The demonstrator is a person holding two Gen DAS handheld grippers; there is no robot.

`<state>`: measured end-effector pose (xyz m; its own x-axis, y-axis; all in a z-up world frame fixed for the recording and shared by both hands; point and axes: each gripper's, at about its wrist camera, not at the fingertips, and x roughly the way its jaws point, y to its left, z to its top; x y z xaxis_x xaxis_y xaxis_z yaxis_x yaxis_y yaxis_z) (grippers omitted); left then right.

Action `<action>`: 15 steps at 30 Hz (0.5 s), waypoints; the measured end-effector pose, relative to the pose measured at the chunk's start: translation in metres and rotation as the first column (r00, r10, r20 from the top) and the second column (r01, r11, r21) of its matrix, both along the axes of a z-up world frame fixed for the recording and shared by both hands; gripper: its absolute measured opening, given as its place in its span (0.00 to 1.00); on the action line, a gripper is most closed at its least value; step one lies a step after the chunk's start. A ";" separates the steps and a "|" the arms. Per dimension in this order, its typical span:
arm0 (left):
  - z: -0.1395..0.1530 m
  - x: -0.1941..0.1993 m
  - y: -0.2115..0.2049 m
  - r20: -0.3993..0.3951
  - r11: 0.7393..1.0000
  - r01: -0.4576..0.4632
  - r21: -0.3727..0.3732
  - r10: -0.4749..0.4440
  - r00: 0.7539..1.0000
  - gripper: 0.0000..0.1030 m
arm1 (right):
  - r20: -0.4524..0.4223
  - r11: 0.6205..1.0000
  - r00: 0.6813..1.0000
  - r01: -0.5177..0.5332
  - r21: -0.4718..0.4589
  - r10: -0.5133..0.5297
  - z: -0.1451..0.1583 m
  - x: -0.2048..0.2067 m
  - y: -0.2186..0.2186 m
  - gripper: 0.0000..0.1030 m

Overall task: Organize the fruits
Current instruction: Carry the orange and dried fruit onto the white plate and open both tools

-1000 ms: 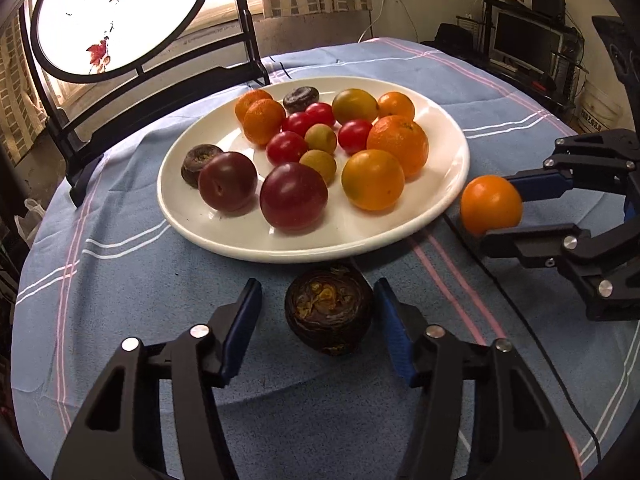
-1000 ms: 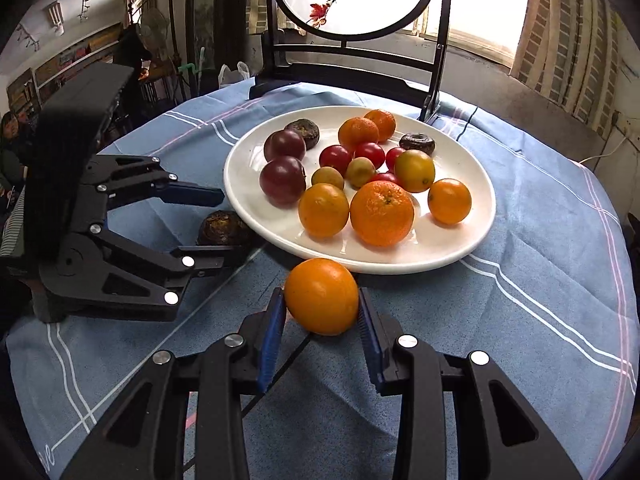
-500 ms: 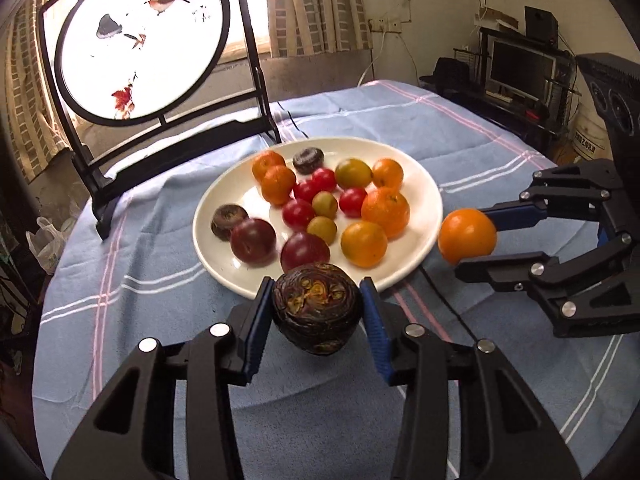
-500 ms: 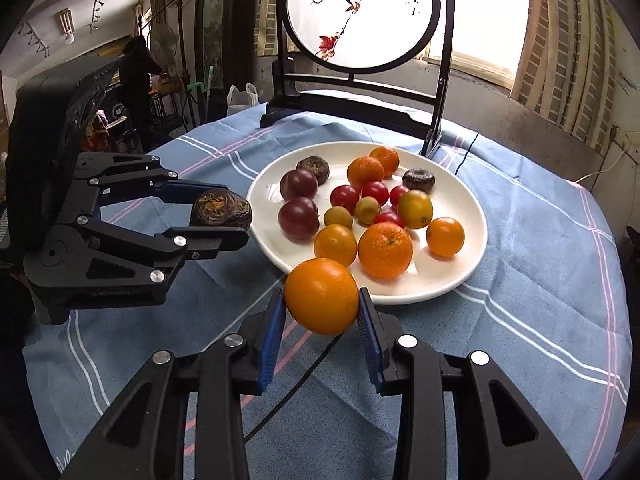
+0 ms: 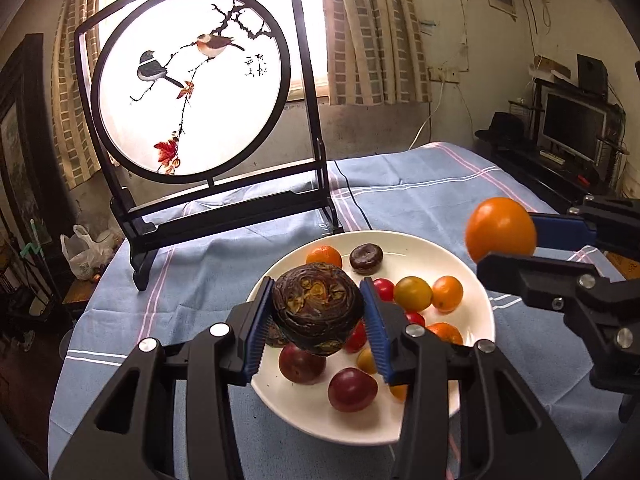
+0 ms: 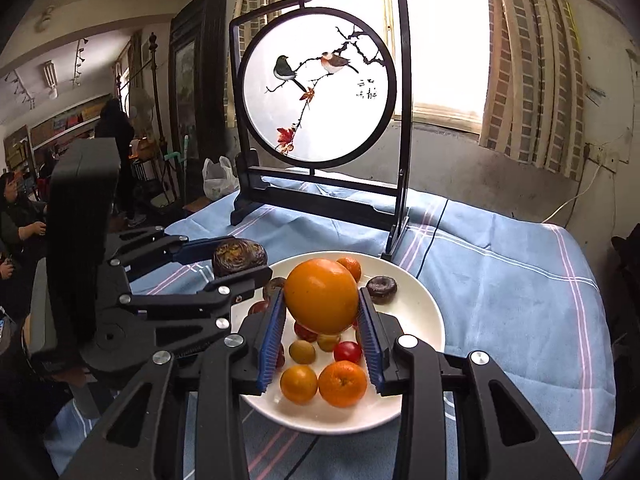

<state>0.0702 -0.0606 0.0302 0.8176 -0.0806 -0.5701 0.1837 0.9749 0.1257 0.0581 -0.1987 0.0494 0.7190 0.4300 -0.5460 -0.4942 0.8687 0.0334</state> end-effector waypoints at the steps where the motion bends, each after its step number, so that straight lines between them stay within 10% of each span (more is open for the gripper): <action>1: -0.003 0.004 0.001 -0.010 1.000 -0.003 -0.007 0.003 1.000 0.41 | -0.012 1.000 1.000 0.001 0.006 -0.001 -0.002 0.006 0.001 0.35; 15: -0.036 0.041 0.002 -0.080 0.999 -0.036 -0.005 0.036 0.996 0.41 | -0.099 0.998 0.993 0.059 -0.009 -0.059 -0.036 0.054 0.018 0.35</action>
<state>0.1111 -0.0588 -0.0060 0.7722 -0.0561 -0.6330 0.1578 0.9818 0.1055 0.1118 -0.1812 0.0129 0.6854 0.3849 -0.6181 -0.4367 0.8965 0.0740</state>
